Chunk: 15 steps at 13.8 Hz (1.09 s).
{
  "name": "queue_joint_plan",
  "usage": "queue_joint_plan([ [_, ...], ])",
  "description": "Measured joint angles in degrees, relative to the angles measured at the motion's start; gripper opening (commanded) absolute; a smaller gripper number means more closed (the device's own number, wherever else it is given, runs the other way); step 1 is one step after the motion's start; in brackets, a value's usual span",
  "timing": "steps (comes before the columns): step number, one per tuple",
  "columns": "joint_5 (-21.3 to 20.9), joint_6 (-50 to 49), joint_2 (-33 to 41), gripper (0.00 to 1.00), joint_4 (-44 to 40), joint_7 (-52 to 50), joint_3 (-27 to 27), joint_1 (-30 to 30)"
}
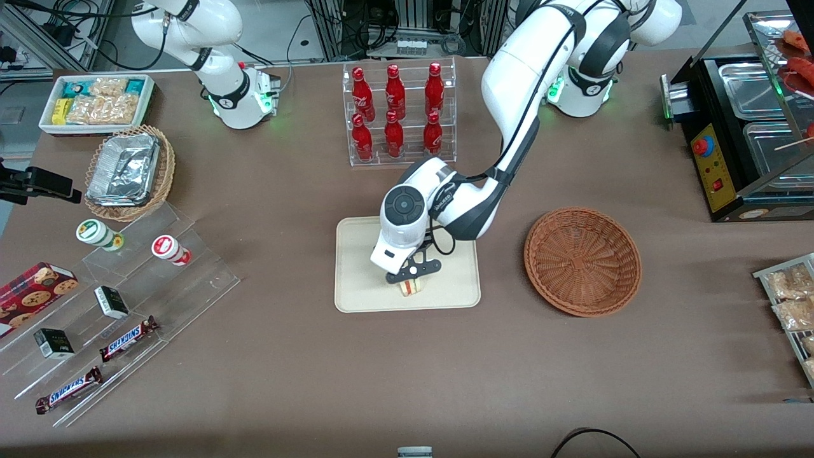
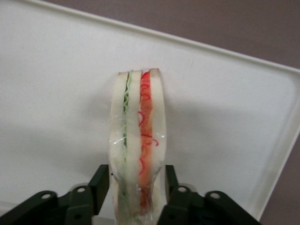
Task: Place sandwich from basket to tray
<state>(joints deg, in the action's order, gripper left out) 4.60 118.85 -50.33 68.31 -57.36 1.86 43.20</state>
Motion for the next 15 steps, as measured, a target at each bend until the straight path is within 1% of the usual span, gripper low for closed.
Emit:
queue_joint_plan([
  [3, 0.0, -1.0, 2.3, 1.00, -1.1, 0.0, -0.1, -0.2],
  [8, -0.2, -7.0, 10.4, 1.00, -1.5, 0.0, -0.3, -2.3],
  [10, -1.2, -8.9, 12.3, 1.00, -1.1, 0.0, -1.6, -2.2],
  [13, -1.2, -9.2, 15.3, 1.00, 2.2, 0.4, -5.2, -3.2],
  [15, -1.2, -9.4, 18.4, 1.00, 6.1, 4.8, -5.7, -6.1],
])
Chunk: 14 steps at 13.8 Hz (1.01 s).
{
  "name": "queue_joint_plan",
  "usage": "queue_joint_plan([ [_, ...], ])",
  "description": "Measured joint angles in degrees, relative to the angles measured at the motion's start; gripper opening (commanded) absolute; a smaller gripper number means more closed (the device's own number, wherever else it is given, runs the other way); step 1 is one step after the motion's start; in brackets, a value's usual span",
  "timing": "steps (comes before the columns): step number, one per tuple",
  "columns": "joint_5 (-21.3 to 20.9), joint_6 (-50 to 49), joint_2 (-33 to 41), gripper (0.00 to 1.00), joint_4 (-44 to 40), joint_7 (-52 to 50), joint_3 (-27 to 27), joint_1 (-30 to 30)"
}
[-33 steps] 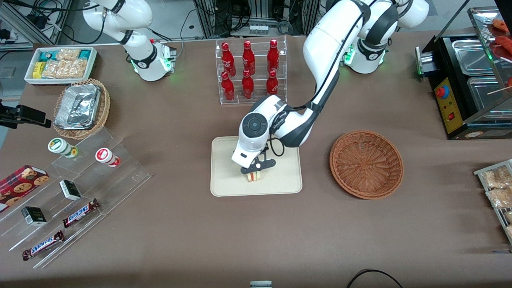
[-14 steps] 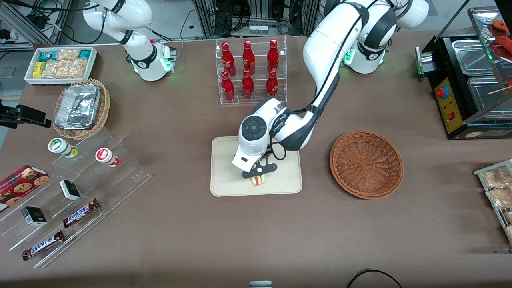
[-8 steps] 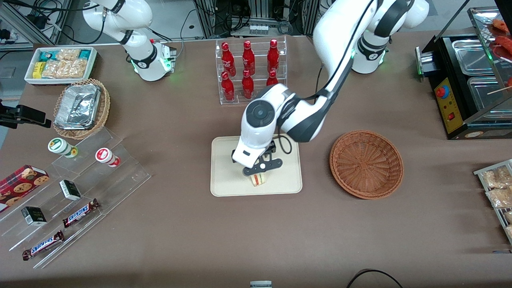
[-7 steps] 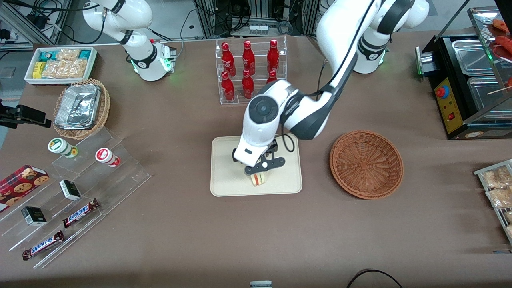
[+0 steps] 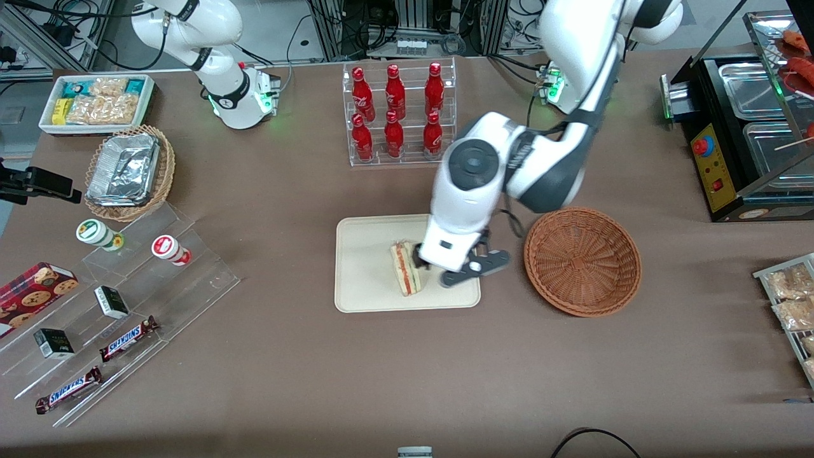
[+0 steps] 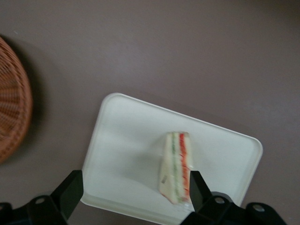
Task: Place sandwich from basket to tray
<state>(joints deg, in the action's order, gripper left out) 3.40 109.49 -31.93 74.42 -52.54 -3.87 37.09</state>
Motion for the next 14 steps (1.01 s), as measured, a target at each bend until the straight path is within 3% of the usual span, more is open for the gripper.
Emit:
queue_joint_plan([
  [6, 0.0, -3.1, 11.7, 1.00, 12.3, 19.4, -0.4, -11.2],
  [11, 0.0, -7.8, 15.3, 1.00, 14.6, 33.2, -0.4, -18.1],
  [14, 0.0, -12.2, 19.4, 1.00, 15.6, 37.7, 2.3, -25.7],
])
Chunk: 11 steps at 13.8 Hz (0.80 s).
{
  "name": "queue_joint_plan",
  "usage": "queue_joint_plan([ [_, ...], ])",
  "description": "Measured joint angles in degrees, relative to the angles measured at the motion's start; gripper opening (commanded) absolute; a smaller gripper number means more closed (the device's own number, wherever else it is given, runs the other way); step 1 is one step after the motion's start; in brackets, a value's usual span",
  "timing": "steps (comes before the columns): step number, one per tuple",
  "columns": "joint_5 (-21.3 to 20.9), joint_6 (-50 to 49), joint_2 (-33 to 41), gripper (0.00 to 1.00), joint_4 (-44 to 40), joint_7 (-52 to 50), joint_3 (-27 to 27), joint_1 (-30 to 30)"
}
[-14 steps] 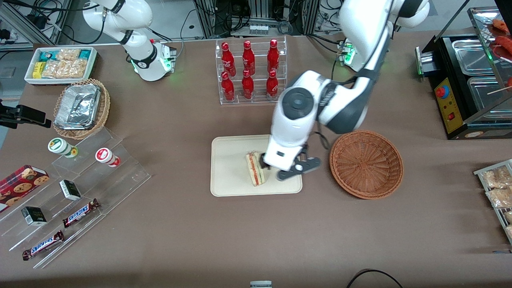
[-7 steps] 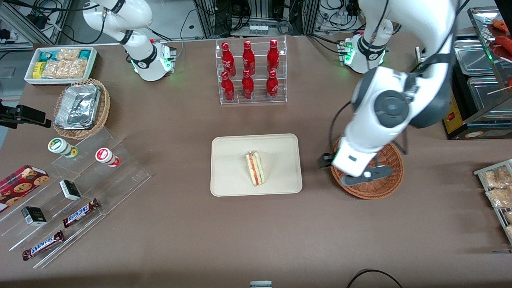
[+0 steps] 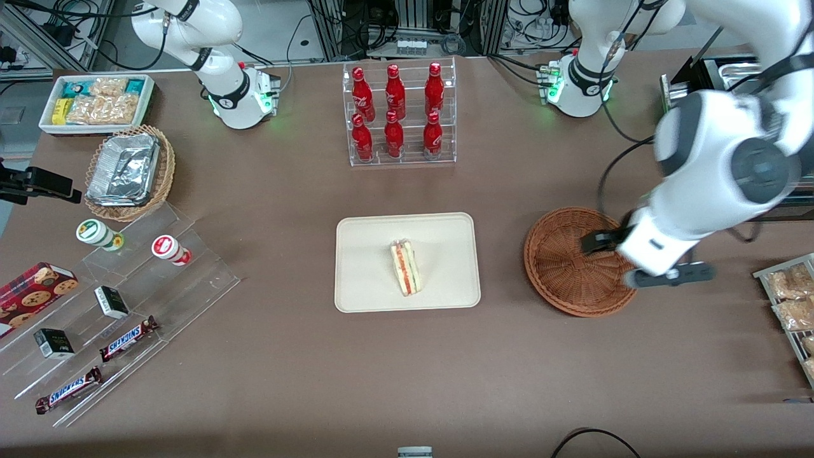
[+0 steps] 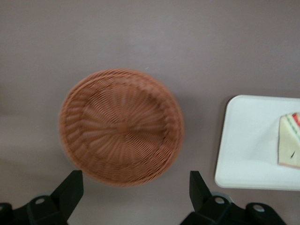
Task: Place sandwich from basket to tray
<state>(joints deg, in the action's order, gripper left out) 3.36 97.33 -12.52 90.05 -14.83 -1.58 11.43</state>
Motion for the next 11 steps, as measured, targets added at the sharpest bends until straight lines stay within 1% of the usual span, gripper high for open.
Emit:
queue_joint_plan([
  [3, -0.2, -4.6, 4.7, 1.00, 0.6, 1.2, 6.0, -7.6],
  [5, -0.5, -6.1, 6.9, 1.00, 0.9, 2.7, 8.8, -11.1],
  [8, -0.6, -8.8, 9.5, 1.00, 1.1, 5.4, 9.4, -13.7],
  [11, -0.6, -12.2, 12.8, 1.00, 1.2, 5.7, 9.9, -15.2],
])
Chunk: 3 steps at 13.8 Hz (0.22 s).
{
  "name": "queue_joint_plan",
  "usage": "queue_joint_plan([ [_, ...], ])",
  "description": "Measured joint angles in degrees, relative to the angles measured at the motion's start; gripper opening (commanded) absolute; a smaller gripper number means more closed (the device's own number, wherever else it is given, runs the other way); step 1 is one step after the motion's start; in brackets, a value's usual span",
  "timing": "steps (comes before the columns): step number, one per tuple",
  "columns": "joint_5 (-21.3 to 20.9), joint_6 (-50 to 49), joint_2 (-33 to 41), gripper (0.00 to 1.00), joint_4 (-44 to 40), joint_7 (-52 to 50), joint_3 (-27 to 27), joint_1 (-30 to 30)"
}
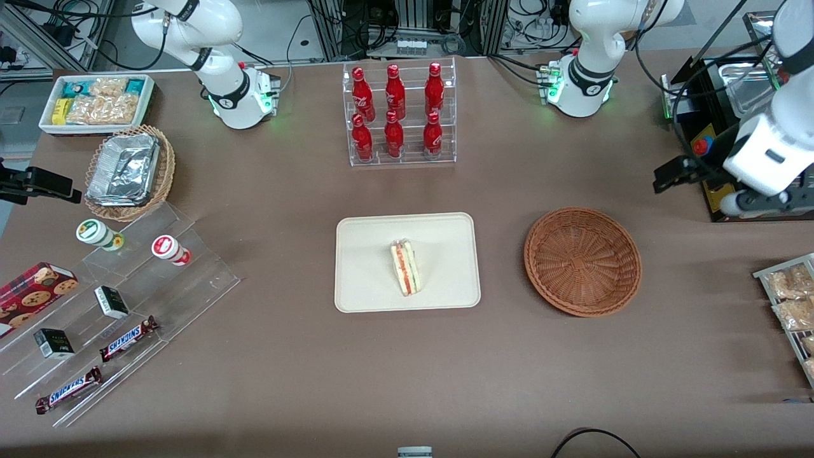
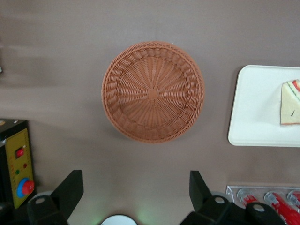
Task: Place sandwich from basket to tray
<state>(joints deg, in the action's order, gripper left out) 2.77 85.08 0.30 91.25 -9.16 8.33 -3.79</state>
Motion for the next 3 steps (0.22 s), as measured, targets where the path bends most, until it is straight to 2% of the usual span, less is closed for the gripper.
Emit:
queue_joint_plan([
  [3, -0.6, -1.3, 3.1, 1.00, 1.4, 0.0, 1.3, -1.2],
])
